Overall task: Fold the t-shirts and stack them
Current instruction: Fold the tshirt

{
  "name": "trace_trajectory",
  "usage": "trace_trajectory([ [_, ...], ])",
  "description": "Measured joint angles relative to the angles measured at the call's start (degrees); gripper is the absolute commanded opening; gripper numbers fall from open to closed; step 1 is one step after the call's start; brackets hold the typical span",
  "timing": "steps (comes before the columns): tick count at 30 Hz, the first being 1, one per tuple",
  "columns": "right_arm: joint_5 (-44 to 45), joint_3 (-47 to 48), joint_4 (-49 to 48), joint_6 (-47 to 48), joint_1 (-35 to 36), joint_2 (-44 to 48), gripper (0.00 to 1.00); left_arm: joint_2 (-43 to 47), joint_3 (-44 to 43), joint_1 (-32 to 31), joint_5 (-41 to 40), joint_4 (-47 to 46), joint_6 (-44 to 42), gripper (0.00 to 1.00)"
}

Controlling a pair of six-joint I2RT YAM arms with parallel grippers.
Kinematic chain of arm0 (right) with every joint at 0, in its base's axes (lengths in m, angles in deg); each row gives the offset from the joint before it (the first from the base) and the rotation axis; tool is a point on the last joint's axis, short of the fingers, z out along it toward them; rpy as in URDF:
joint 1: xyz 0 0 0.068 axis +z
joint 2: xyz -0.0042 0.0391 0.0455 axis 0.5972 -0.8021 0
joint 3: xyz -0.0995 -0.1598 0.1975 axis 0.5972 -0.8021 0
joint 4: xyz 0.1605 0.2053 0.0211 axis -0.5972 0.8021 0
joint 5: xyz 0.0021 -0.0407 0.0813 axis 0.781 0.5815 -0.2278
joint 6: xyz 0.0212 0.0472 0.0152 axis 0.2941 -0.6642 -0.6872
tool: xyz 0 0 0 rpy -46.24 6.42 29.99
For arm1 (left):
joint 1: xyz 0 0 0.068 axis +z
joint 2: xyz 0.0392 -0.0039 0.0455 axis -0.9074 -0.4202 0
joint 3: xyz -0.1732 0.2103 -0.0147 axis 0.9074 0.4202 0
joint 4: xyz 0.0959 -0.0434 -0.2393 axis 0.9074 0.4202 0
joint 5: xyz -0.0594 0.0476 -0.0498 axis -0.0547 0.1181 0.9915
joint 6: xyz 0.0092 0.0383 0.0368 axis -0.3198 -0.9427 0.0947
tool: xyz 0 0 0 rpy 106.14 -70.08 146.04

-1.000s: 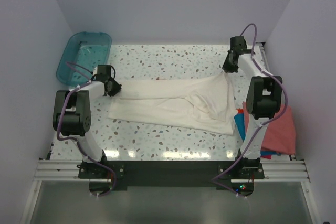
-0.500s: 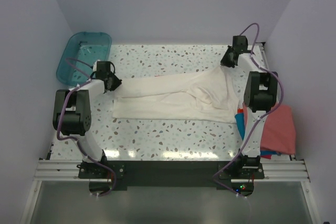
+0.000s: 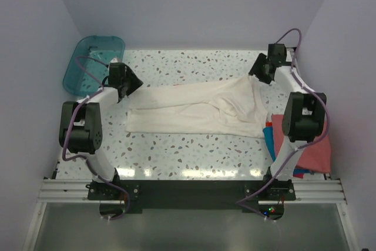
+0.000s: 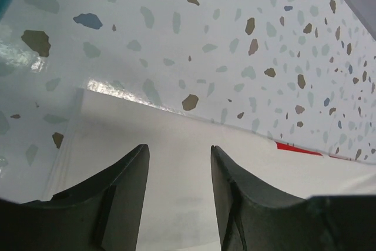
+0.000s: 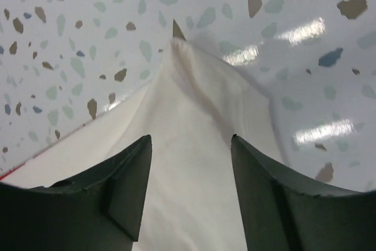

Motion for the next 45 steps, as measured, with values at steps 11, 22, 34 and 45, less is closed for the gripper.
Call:
trace_trajectory([
  [11,7.5,-26.5,-0.8,5.1,18.6,28.5,0.37,8.0,3.8,-4.2,0.2,5.9,0.7,0.49],
  [22,9.4,-29.6,2.6,10.9,22.3,17.1,0.4,17.6,6.1,-5.1,2.2,10.0,0.0,0.5],
  [34,15.7,-31.5,3.4,11.5,27.8,24.1,0.39,18.5,6.3,-5.1,3.3,11.3,-0.2,0.5],
  [45,17.1,-31.7,3.1,11.6,30.0,17.2,0.4,18.5,7.0,-5.1,3.5,11.6,-1.0,0.5],
])
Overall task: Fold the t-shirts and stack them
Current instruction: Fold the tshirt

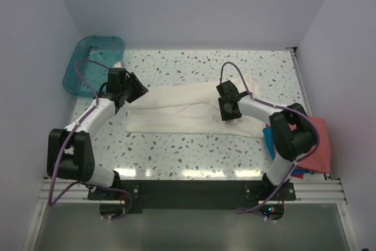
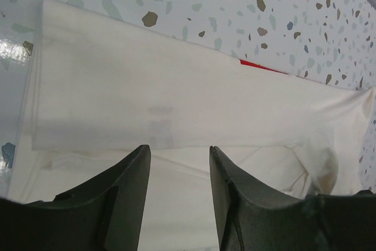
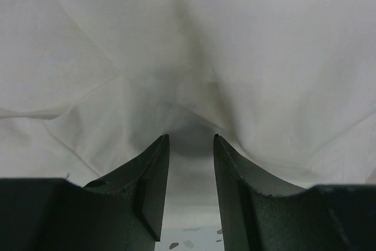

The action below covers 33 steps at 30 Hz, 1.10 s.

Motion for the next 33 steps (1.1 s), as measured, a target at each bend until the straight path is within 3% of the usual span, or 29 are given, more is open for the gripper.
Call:
trace_trajectory([
  [33,8.1,3.1,-0.3,1.5,0.0,-3.8,0.41,-1.5,0.1,0.0,0.1,0.3,-0.7,0.5],
])
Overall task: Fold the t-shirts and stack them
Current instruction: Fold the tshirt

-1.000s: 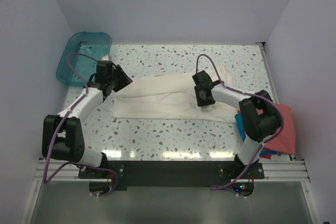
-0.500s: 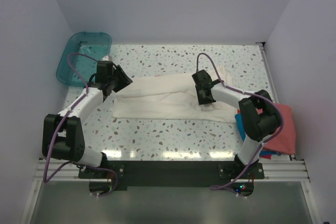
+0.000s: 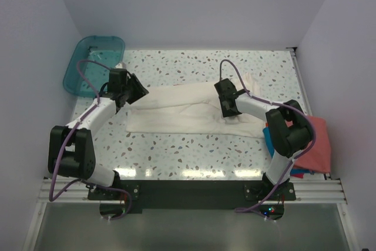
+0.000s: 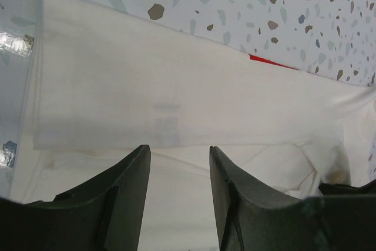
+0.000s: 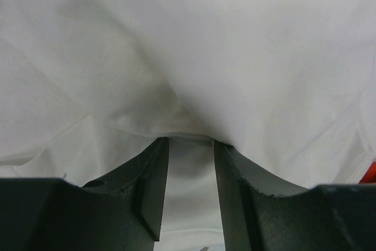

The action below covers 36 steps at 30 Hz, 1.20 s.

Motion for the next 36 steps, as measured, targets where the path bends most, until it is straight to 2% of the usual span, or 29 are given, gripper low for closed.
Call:
trace_trajectory([
  [5,0.0,0.0,-0.6,0.0,-0.1,-0.5,0.38,-0.2,0.0,0.0,0.1,0.0,0.0,0.5],
  [8,0.0,0.0,-0.9,0.0,-0.2,-0.5,0.26,-0.2,0.0,0.0,0.1,0.0,0.0,0.5],
  [10,0.0,0.0,-1.1,0.0,-0.4,-0.6,0.12,-0.2,0.0,0.0,0.1,0.0,0.0,0.5],
  [13,0.0,0.0,-1.3,-0.2,-0.5,-0.6,0.01,-0.2,0.0,0.0,0.1,0.0,0.0,0.5],
  [23,-2.4,0.2,1.6,-2.2,-0.5,1.8,0.0,-0.2,0.2,0.0,0.1,0.0,0.0,0.5],
  [30,-8.5,2.5,5.8,-3.3,-0.4,8.0,0.0,-0.2,0.6,0.0,0.1,0.0,0.0,0.5],
  [36,-14.6,2.9,8.1,-4.2,0.9,9.1,0.0,-0.2,1.2,0.0,0.3,0.0,0.0,0.5],
])
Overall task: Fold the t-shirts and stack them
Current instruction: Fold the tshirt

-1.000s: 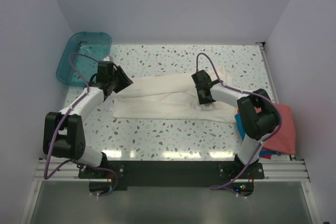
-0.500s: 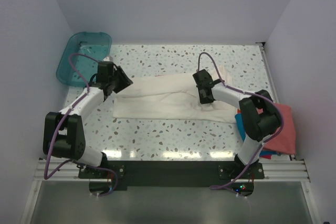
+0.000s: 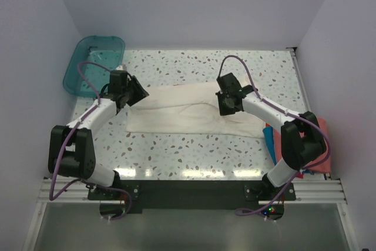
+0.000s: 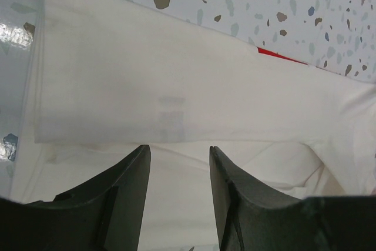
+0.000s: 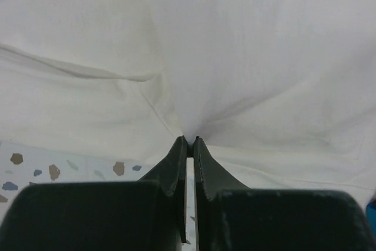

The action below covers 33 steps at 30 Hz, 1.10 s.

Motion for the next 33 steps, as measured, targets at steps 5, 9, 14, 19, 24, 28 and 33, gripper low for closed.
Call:
trace_trajectory([
  [5,-3.9,0.0,0.4,-0.8,2.0,0.0,0.0,0.0,0.0,0.0,0.3,0.0,0.0,0.5],
  [9,-6.4,0.0,0.3,-1.2,3.0,-0.1,0.0,0.0,0.0,0.0,0.4,0.0,0.0,0.5],
  [14,-7.6,0.0,0.3,-1.8,3.3,-1.8,0.3,0.0,0.0,0.0,0.6,0.0,0.0,0.51],
  [19,-6.3,0.0,0.5,-3.1,3.3,-1.7,0.61,-1.1,0.0,0.0,0.2,0.1,0.2,0.51],
  [24,-0.5,-0.5,0.7,-5.5,2.8,3.2,0.65,-3.2,0.0,0.0,-2.5,1.2,0.7,0.44],
  [28,2.7,-2.0,0.1,-8.1,-1.7,8.6,0.64,-6.0,-0.9,0.0,-4.9,2.1,1.0,0.42],
  [33,5.5,-8.1,-0.9,-11.0,-12.1,11.4,0.6,-10.3,-4.6,-0.1,-7.3,3.5,1.9,0.4],
])
